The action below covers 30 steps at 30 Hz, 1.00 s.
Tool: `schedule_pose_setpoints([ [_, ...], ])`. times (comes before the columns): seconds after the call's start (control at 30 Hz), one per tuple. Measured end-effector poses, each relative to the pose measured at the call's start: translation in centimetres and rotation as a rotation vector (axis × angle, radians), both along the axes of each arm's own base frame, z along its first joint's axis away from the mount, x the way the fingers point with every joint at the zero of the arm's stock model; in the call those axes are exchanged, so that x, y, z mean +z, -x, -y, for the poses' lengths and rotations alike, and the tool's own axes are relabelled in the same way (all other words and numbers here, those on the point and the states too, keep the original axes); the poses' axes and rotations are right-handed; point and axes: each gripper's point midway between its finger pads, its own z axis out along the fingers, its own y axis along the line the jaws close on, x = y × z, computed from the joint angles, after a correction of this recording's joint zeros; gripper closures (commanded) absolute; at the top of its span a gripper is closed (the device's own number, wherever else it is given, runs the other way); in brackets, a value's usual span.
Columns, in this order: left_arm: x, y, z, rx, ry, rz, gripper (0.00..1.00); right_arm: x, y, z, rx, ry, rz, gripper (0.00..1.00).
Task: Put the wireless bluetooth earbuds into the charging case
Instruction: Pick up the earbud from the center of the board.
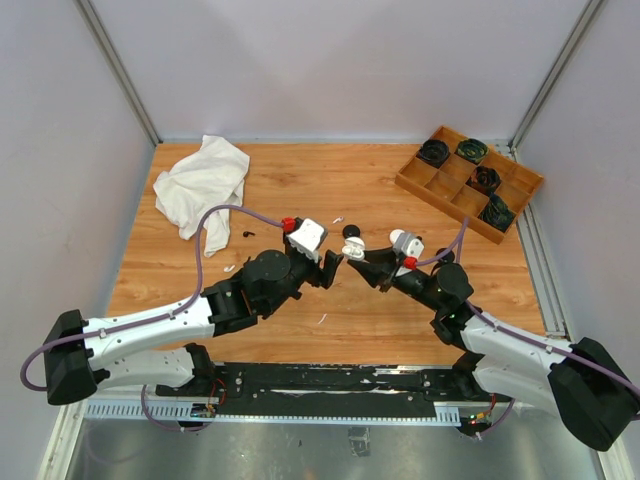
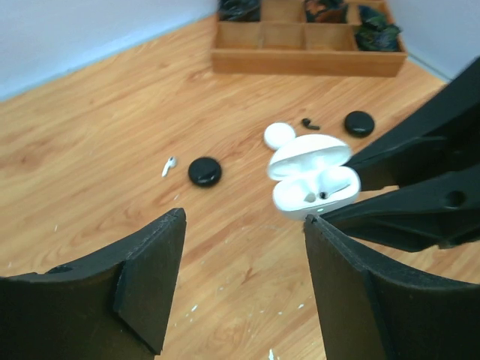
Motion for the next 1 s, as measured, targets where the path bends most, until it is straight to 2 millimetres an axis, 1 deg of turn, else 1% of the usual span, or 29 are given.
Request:
schedule_pose_setpoints([
  [0.13, -1.3, -0.6, -1.4, 0.096, -0.01, -0.055, 0.27, -0.5, 0.0, 0.3, -0.012, 0.0, -0.003, 0.96],
  [0.27, -3.0, -1.4, -2.8, 0.188, -0.014, -0.124, 0.27, -0.3, -0.1, 0.4, -0.021, -0.01, 0.006, 0.96],
  [0.43, -5.8, -3.0, -5.6, 0.328, -0.018, -0.234, 0.27, -0.7, -0.1, 0.7, -0.034, -0.014, 0.008, 0.96],
  [0.5, -6.9, -3.5, -6.8, 0.387, -0.017, -0.28, 0.27, -1.0, 0.0, 0.8, -0.038, -0.012, 0.004, 0.96],
  [0.6, -8.0, -4.2, -8.4, 0.452, -0.006, -0.334, 0.27, -1.1, 0.0, 0.9, -0.042, -0.013, 0.003, 0.96],
  [0.73, -9.4, -5.5, -11.1, 0.544, 0.026, -0.401, 0.27, -1.1, 0.0, 0.9, -0.042, -0.013, 0.003, 0.96],
  [0.9, -12.4, -6.5, -15.1, 0.651, 0.059, -0.509, 0.27, -1.1, 0.0, 0.9, -0.042, -0.011, 0.002, 0.96],
  [1.0, -14.0, -6.7, -17.1, 0.7, 0.081, -0.565, 0.27, -1.1, 0.0, 0.9, -0.042, -0.011, 0.002, 0.96],
])
